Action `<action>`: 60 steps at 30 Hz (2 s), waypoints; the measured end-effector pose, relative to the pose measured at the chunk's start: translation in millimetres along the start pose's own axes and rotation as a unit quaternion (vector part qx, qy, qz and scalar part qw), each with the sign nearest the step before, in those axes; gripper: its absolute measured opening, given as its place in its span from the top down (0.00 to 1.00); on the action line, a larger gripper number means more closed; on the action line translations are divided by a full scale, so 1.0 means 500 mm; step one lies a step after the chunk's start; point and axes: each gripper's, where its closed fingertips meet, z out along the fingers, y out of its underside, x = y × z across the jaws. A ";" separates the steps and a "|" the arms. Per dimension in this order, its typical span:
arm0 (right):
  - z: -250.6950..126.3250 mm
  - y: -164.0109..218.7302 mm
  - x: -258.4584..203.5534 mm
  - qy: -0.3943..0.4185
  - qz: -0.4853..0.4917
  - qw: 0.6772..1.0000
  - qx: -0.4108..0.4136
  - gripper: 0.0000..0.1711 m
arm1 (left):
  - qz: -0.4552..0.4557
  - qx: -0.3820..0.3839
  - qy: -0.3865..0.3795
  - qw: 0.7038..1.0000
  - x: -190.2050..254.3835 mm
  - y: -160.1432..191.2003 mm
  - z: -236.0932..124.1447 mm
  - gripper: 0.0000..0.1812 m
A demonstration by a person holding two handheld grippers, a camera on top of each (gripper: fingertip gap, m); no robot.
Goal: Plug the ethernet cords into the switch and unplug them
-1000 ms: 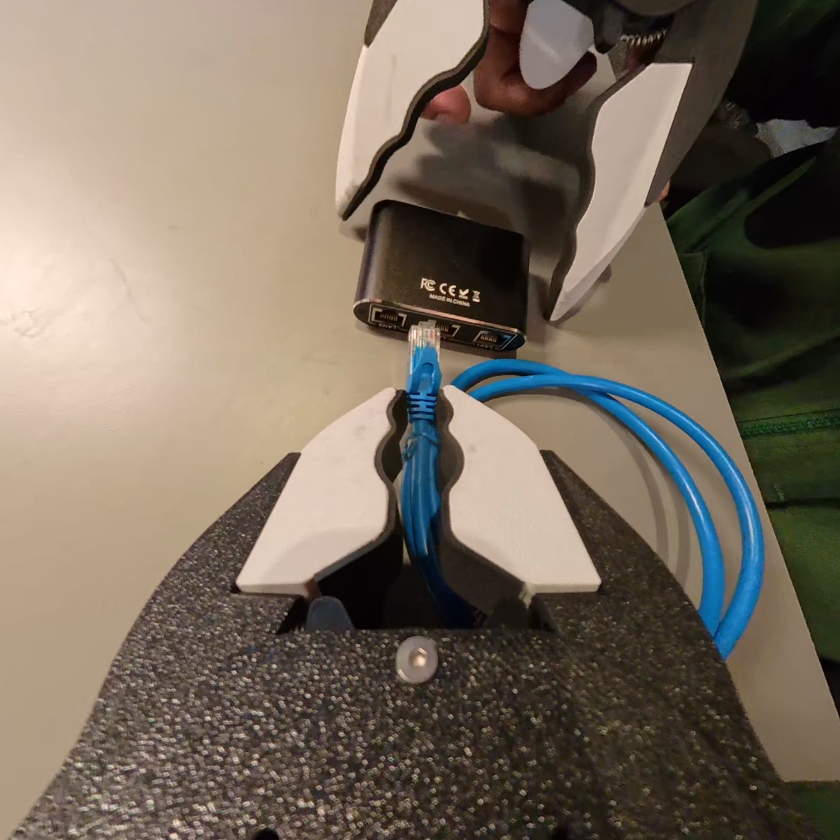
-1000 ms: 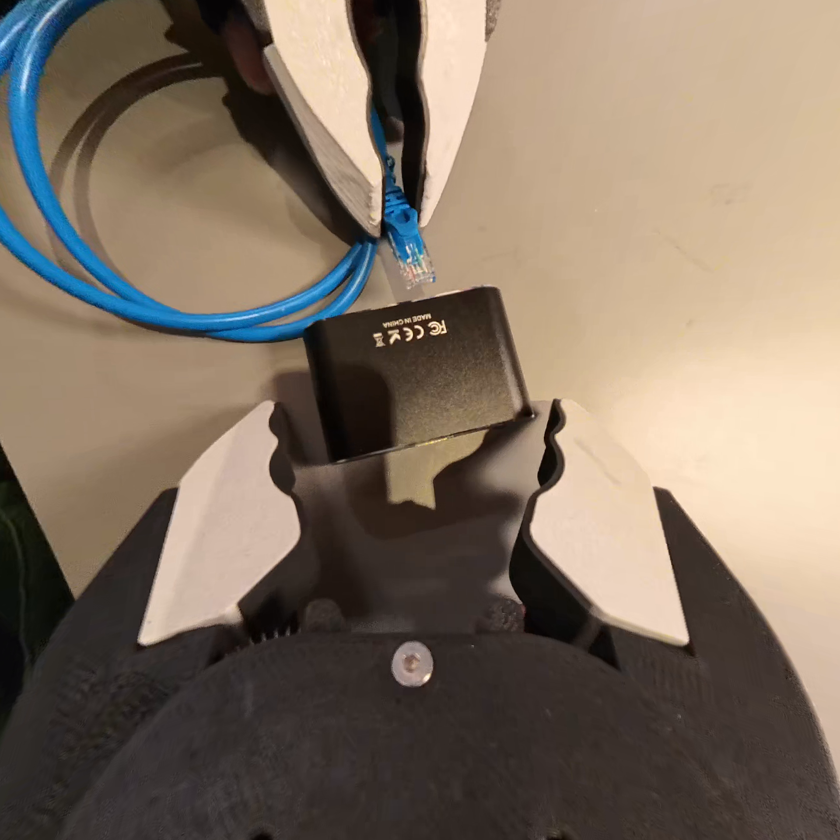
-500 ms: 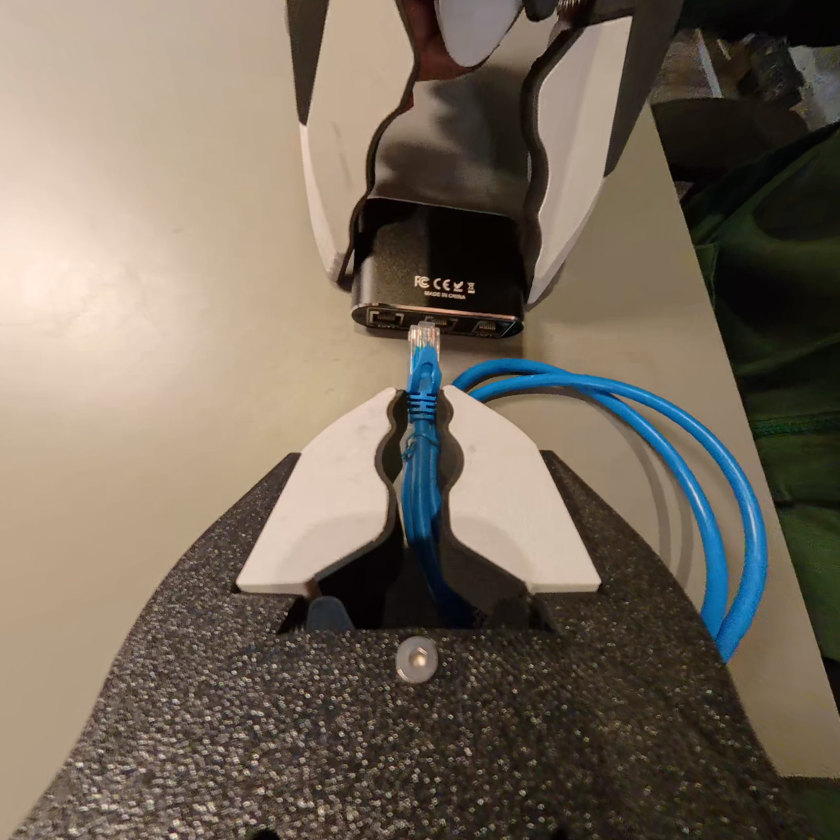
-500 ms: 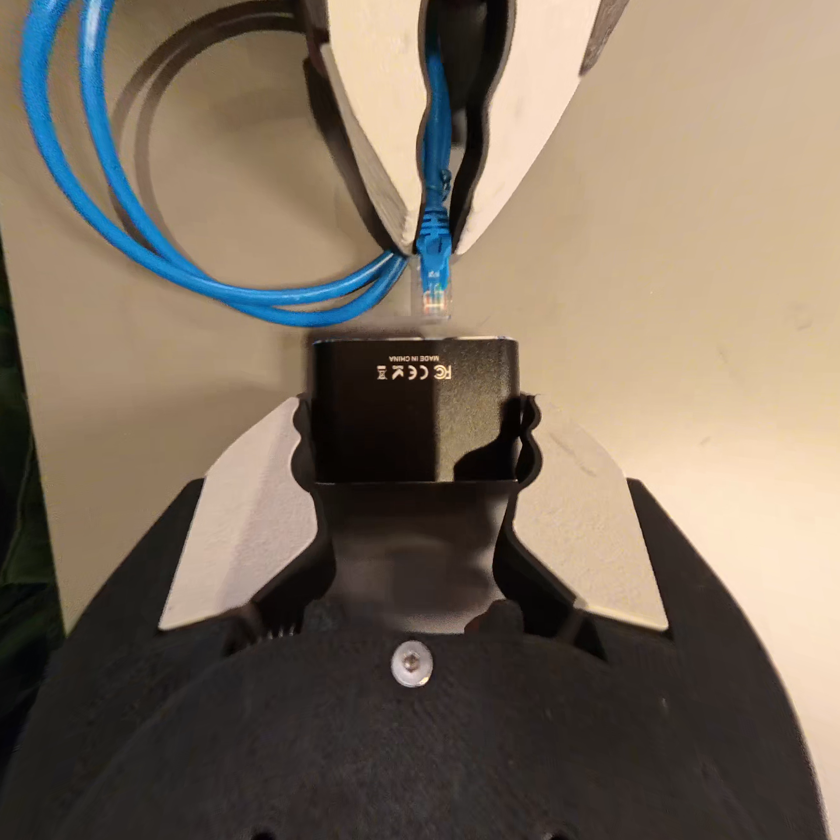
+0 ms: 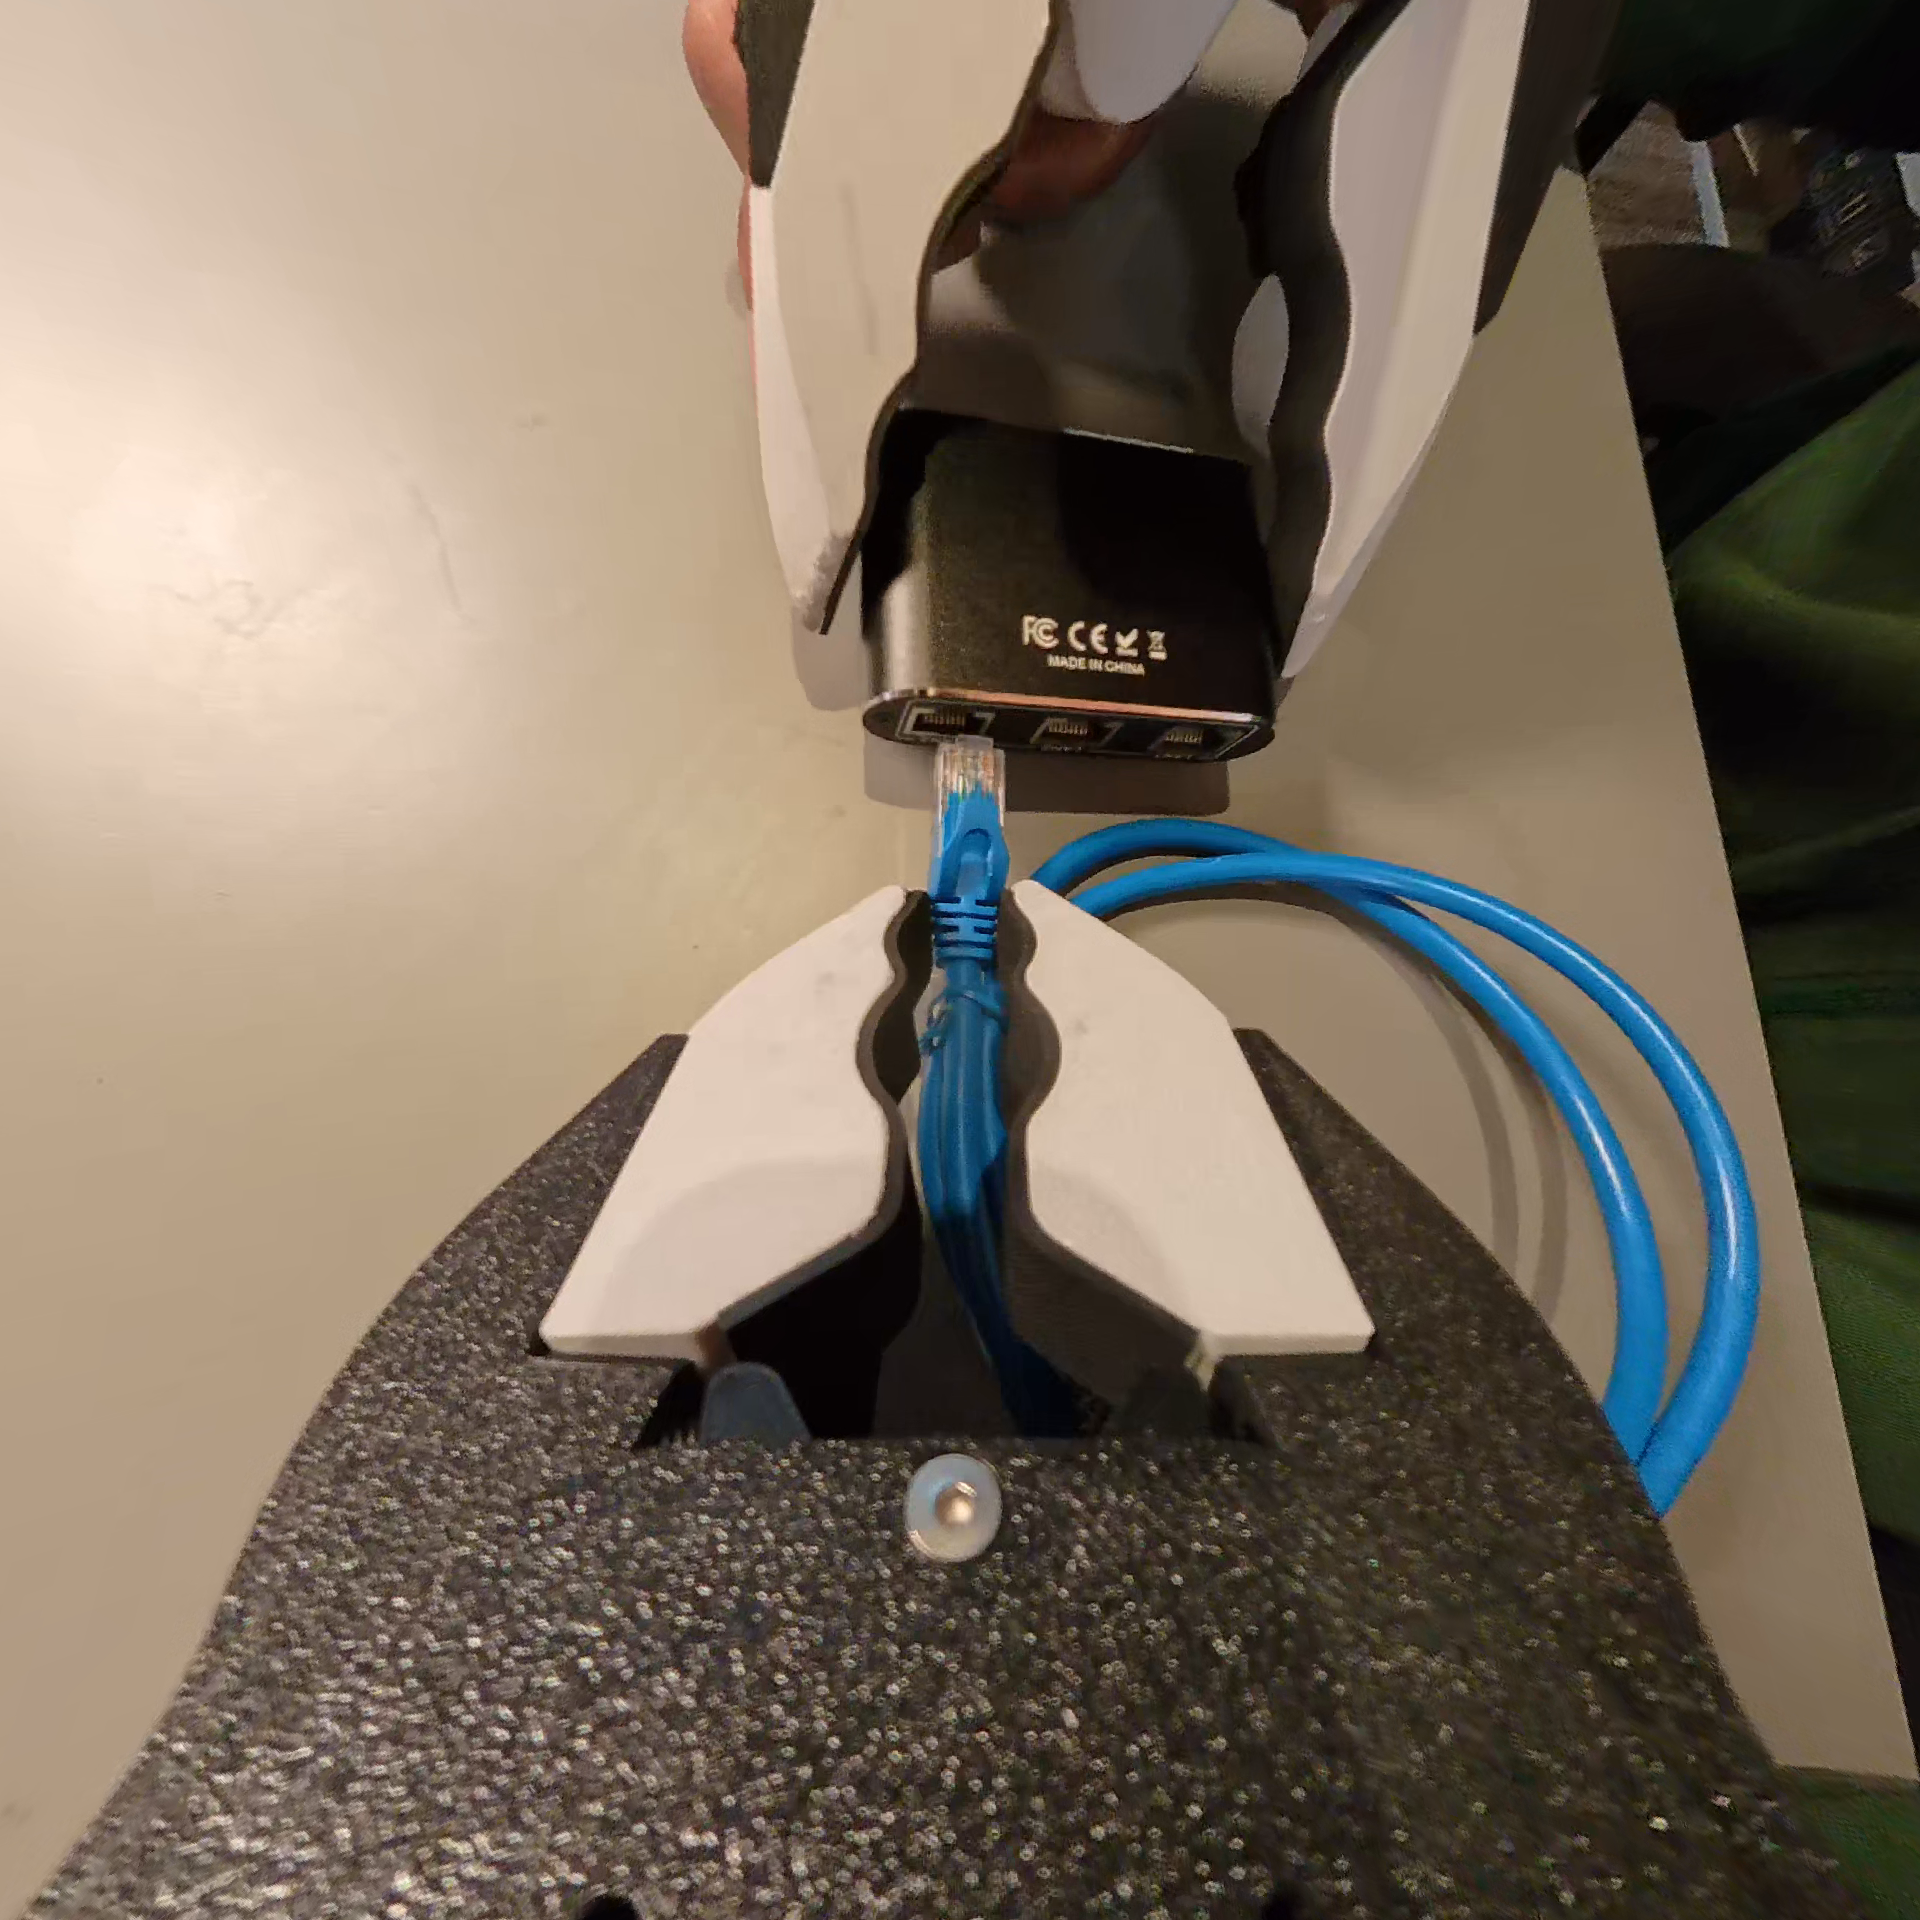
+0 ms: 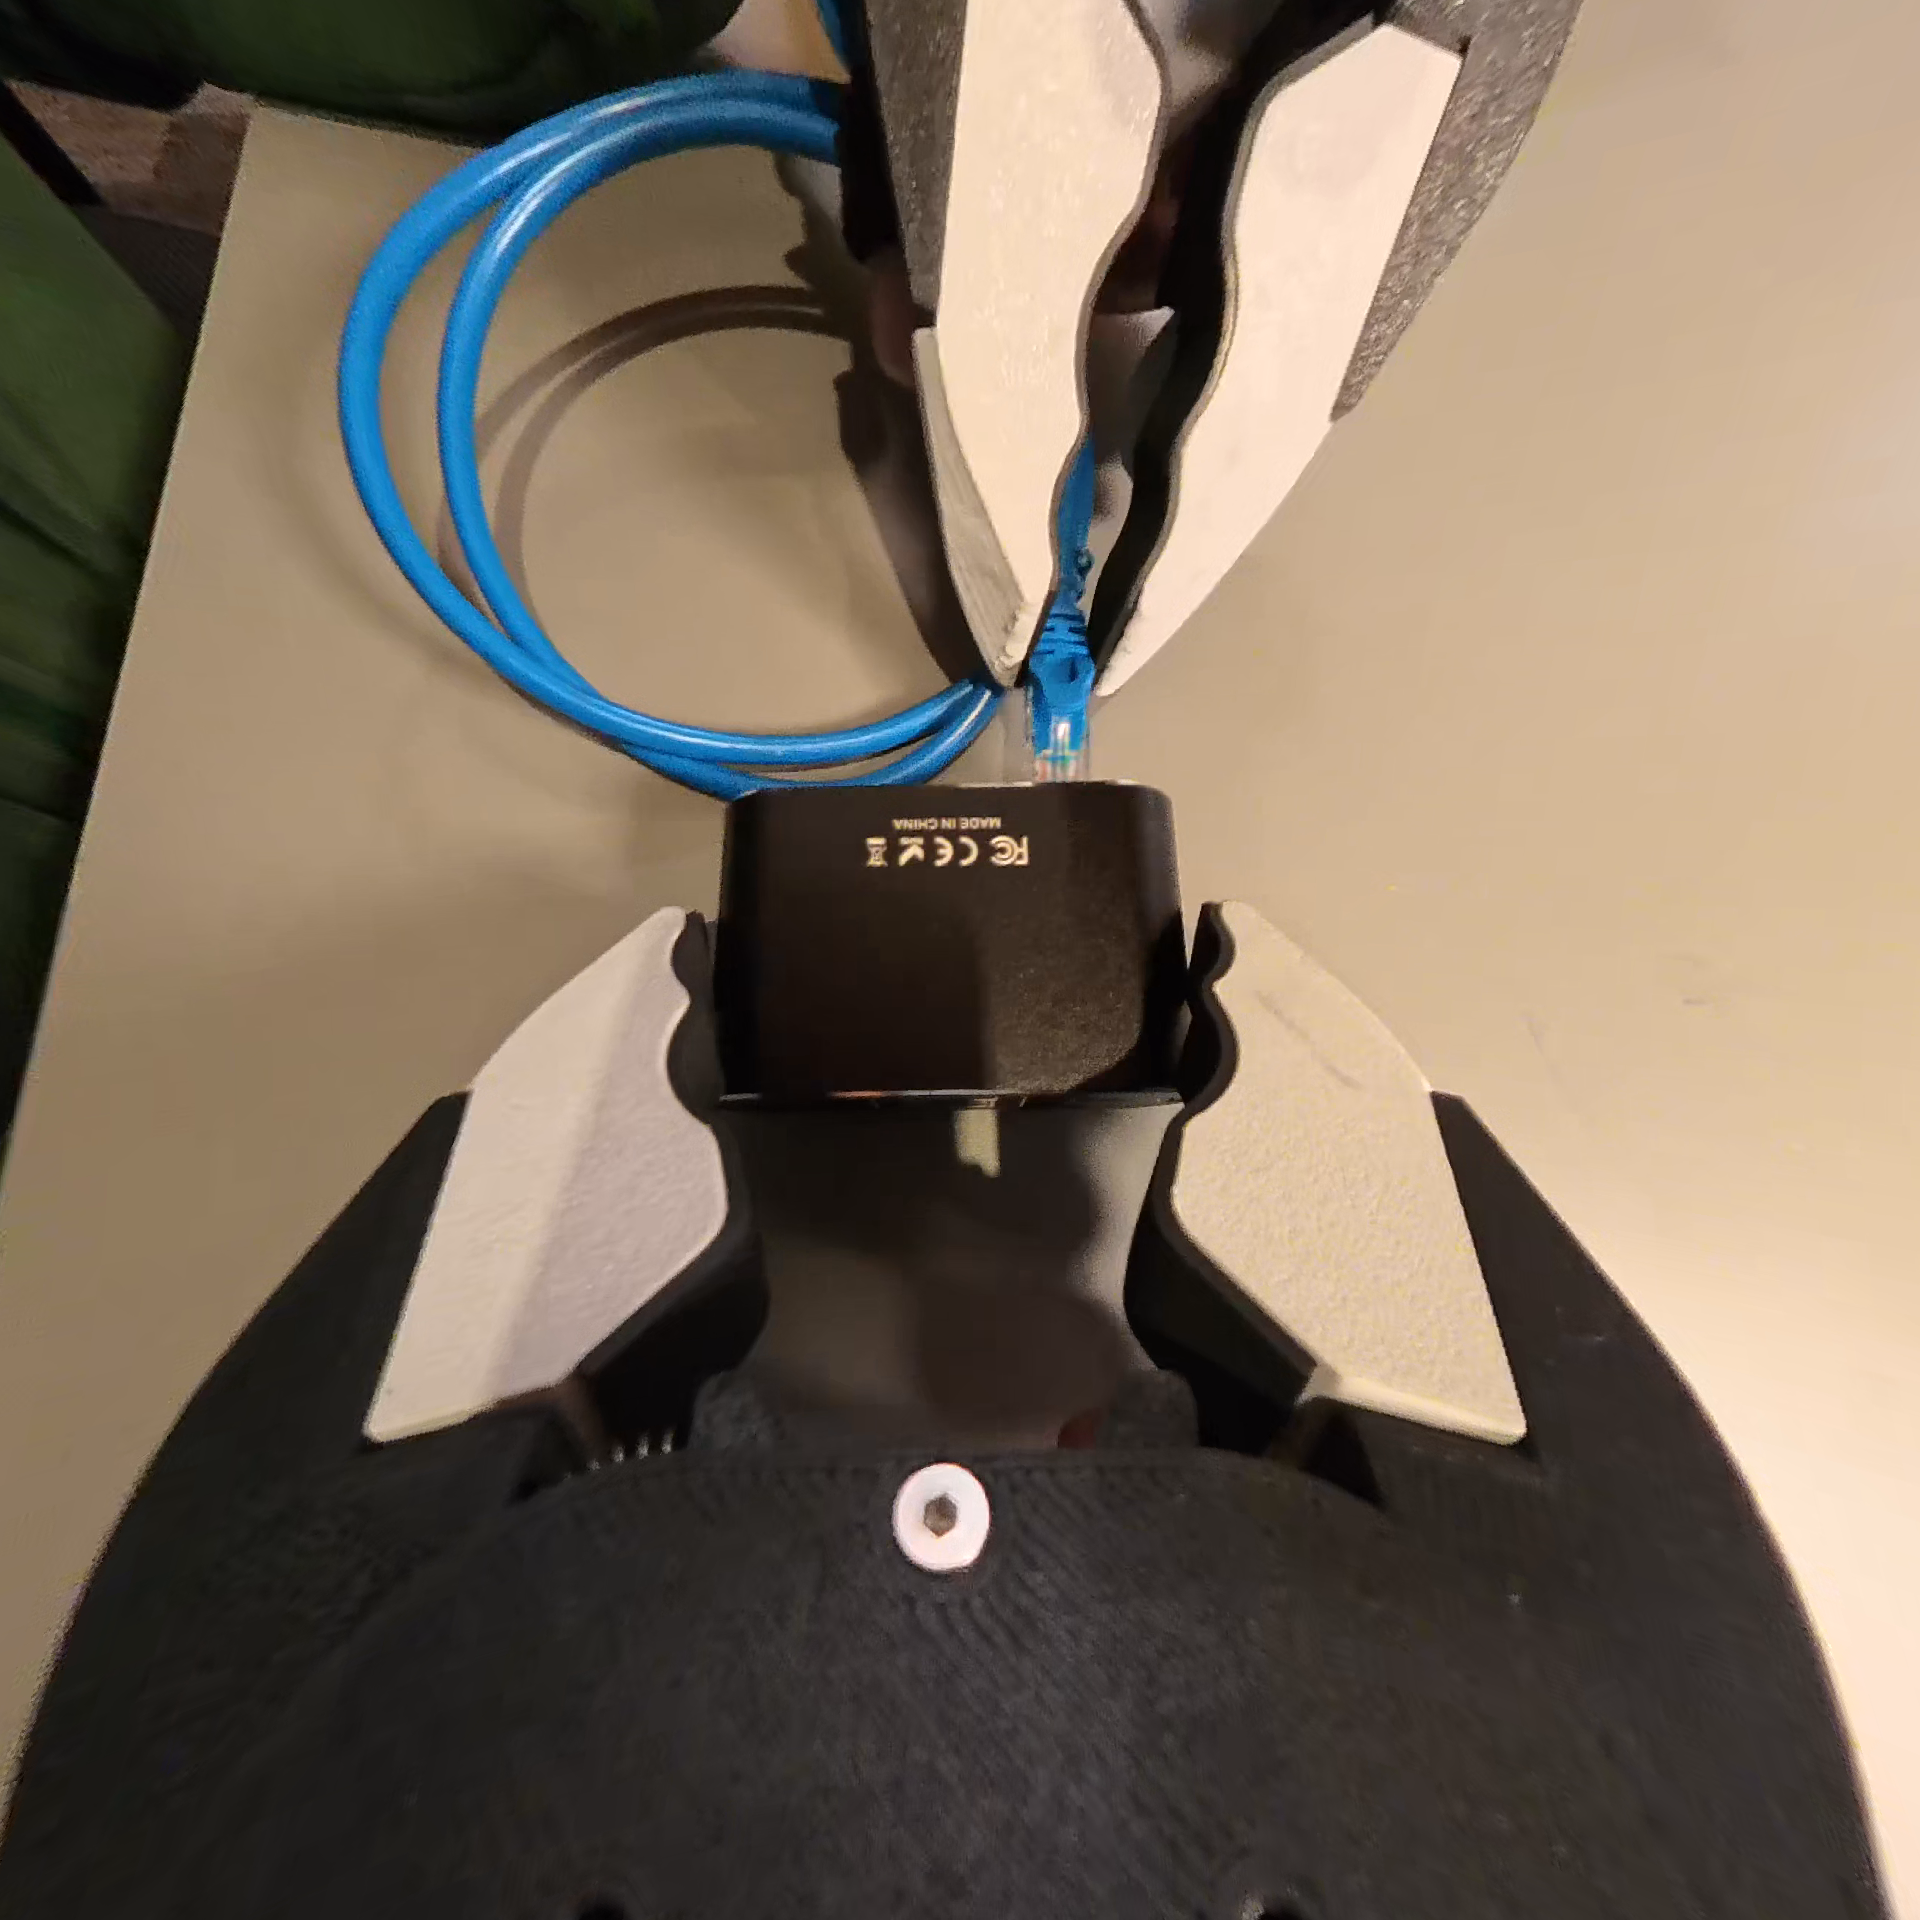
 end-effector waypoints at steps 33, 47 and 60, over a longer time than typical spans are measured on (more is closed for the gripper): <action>0.012 0.011 0.008 -0.016 0.019 0.999 -0.028 0.50 | 0.004 0.030 -0.021 0.999 -0.020 -0.019 0.021 0.93; 0.019 0.004 0.005 -0.046 0.029 0.998 -0.027 0.50 | 0.000 0.031 -0.012 0.999 -0.021 -0.018 0.024 0.94; -0.019 -0.038 0.085 0.044 0.027 0.998 0.033 0.47 | -0.044 0.075 -0.073 0.994 -0.092 0.000 -0.034 0.93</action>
